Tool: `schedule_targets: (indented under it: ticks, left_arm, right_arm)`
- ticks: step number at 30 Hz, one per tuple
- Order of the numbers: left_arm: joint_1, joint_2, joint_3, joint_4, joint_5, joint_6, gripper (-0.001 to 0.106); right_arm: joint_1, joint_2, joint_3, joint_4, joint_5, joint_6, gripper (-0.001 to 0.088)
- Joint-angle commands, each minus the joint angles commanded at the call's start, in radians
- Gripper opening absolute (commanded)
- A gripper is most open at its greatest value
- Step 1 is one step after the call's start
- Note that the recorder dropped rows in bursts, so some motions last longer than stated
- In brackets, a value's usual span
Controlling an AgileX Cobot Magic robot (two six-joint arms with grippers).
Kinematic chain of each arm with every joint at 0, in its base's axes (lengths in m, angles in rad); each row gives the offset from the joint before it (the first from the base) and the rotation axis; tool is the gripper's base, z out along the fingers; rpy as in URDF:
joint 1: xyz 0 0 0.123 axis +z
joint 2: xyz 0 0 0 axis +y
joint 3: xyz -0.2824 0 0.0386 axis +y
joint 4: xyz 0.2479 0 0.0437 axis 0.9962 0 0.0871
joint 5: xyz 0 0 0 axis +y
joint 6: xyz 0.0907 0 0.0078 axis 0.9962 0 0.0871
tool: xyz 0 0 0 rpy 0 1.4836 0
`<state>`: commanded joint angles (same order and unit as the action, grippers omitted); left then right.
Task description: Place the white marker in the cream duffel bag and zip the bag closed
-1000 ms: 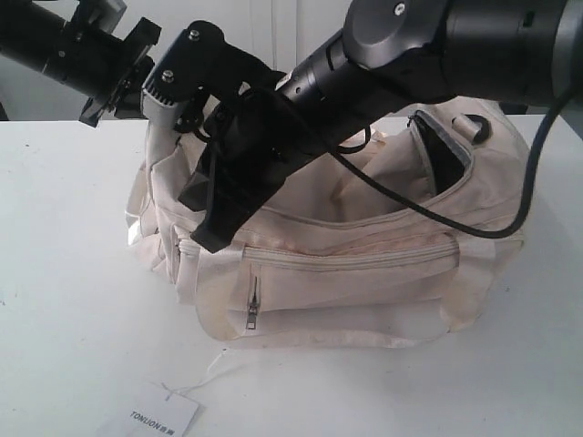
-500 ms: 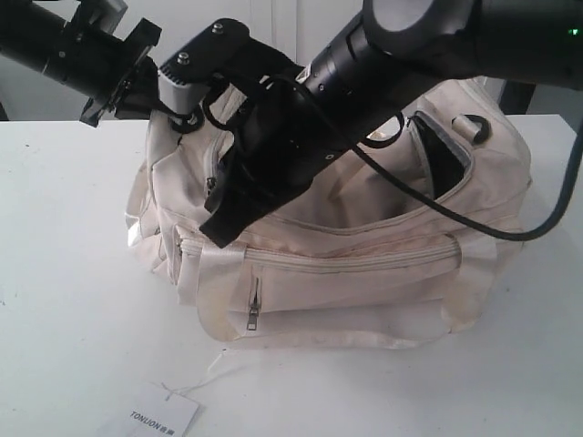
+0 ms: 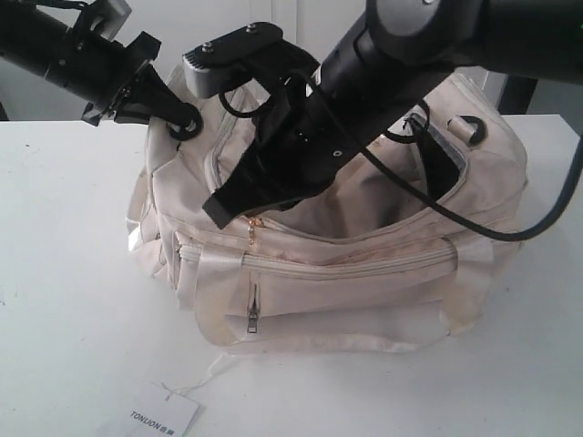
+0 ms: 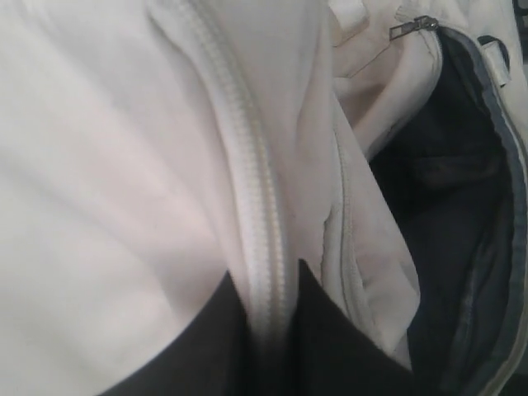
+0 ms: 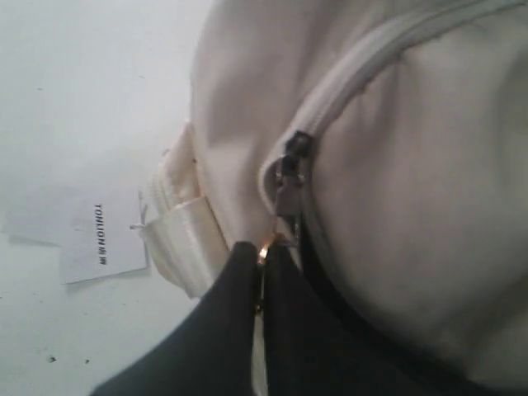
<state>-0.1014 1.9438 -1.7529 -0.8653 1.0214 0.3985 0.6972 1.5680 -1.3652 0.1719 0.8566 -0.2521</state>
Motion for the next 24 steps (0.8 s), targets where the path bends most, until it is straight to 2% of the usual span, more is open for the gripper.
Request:
schedule_targets:
  ticks: [8, 16, 24]
  left_arm:
    - [0.0, 0.0, 0.0, 0.03, -0.004, 0.0, 0.0]
    - [0.0, 0.0, 0.0, 0.03, -0.004, 0.0, 0.0]
    - [0.0, 0.0, 0.0, 0.027, 0.0, -0.002, 0.0]
  right_arm:
    - [0.0, -0.031, 0.0, -0.172, -0.027, 0.13, 0.0]
    - [0.0, -0.029, 0.0, -0.156, -0.056, 0.146, 0.0]
    - [-0.008, 0.027, 0.0, -0.016, -0.088, 0.177, 0.0]
